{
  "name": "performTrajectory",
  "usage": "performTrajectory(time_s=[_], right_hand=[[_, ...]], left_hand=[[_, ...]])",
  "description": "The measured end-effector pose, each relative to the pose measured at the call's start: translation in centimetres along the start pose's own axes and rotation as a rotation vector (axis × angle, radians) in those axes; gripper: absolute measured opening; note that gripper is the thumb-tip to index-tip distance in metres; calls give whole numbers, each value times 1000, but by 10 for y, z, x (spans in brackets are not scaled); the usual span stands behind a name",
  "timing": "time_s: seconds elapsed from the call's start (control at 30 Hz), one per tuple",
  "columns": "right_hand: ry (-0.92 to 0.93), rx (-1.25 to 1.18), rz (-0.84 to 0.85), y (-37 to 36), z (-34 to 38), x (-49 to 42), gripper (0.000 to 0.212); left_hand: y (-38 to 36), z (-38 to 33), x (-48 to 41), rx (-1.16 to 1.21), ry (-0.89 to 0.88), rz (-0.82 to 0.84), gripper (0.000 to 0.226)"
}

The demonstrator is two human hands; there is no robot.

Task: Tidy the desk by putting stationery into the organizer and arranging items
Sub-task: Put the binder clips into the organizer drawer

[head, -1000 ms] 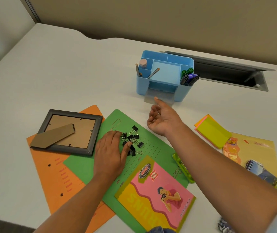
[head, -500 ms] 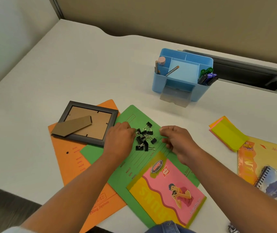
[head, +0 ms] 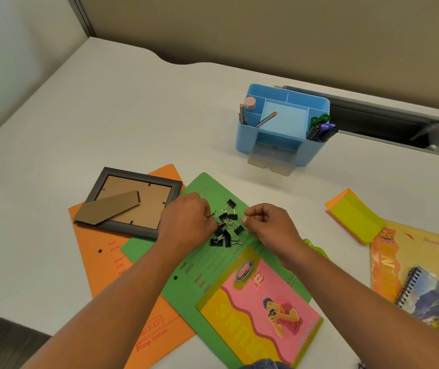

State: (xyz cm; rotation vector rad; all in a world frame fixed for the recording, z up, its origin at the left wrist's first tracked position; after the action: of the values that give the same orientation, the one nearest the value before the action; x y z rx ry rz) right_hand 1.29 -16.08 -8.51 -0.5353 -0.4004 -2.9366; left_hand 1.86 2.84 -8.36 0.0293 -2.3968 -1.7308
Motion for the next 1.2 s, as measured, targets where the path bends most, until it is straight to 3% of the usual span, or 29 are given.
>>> performTrajectory(time_s=[0.3,0.63,0.73,0.8,0.97,1.2], right_hand=[[160,-220,148,2,17,1,21],[365,-83,176,21,36,-7,17],[416,-19,100,31,50,-16,19],[434,21,-42,47,63,-28,19],[460,428,-313,87,92,-70,10],[402,1181,-141,82,93,-104,17]], left_hand=[[15,-26,17,256,-46,-28,8],[23,-39,16,368,-168,-28,10],[28,-41,15,451,-134,-83,18],[29,-37,13,487,-81,-111,23],[18,-20,18,485,48,-91,25],[4,-8,33,448,128,-38,24]])
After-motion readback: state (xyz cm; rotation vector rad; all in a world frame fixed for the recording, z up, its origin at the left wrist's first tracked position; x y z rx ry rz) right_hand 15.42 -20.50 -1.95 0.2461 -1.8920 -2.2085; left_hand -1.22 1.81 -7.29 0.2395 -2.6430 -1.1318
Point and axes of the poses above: each hand's wrist, its own x-axis away from the middle knuckle, its own y-axis out of the back of the hand, z = x × y, the point moved 2 cm from there along -x, towards the middle knuckle, and after that the axes turned 8 degrees about y, right-handed, at the moved point
